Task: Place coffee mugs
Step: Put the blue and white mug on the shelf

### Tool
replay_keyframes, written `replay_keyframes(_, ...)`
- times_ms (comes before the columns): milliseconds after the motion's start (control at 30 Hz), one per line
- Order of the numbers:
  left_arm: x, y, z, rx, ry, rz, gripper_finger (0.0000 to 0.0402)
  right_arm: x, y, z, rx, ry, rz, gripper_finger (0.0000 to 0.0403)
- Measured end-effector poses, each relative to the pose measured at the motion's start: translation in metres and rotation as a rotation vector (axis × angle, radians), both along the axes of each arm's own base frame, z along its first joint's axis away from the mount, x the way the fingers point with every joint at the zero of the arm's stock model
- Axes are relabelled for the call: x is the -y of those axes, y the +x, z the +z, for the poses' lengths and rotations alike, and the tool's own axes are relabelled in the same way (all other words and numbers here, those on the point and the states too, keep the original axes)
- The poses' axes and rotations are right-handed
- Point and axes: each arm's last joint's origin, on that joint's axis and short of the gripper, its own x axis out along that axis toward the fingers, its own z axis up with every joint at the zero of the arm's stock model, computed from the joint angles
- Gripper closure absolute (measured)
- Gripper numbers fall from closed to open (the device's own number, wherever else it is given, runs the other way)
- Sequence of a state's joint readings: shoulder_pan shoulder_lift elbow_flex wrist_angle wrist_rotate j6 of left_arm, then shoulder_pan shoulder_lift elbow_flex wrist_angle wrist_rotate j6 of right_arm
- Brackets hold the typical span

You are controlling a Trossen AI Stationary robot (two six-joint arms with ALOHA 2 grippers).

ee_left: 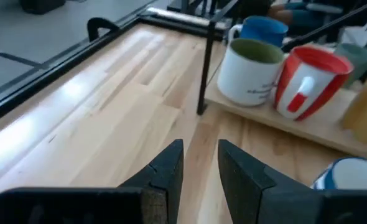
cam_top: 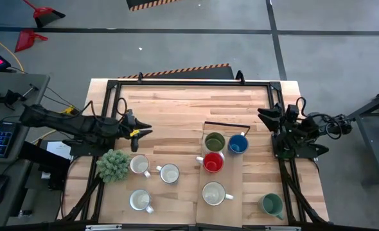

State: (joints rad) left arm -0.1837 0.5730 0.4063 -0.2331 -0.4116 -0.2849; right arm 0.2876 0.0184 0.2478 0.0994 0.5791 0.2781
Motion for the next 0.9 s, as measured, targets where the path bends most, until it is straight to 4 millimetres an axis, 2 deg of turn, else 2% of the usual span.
replay_keyframes(133, -0.002, 0.002, 0.001, 0.003, 0.045, 0.001, 0.0314, 0.0, 0.001, -0.001, -0.035, -0.066, -0.012, 0.0256)
replay_keyframes(333, -0.004, 0.004, 0.005, 0.047, 0.044, 0.018, 0.0314, -0.001, 0.0, 0.001, -0.005, -0.073, 0.016, 0.0256)
replay_keyframes(567, -0.007, 0.005, 0.005, 0.035, 0.08, 0.014, 0.0314, -0.009, -0.001, 0.013, 0.143, -0.171, 0.267, 0.0256)
replay_keyframes(667, -0.008, 0.004, 0.005, 0.037, 0.079, 0.014, 0.0314, -0.012, 0.004, 0.018, 0.181, -0.203, 0.303, 0.0256)
replay_keyframes(767, -0.007, 0.004, 0.005, 0.045, 0.046, 0.022, 0.0314, -0.014, 0.009, 0.017, 0.146, -0.217, 0.327, 0.0256)
replay_keyframes(900, -0.006, 0.005, 0.005, 0.048, 0.018, -0.011, 0.0314, -0.014, 0.012, 0.025, 0.048, -0.094, 0.37, 0.0256)
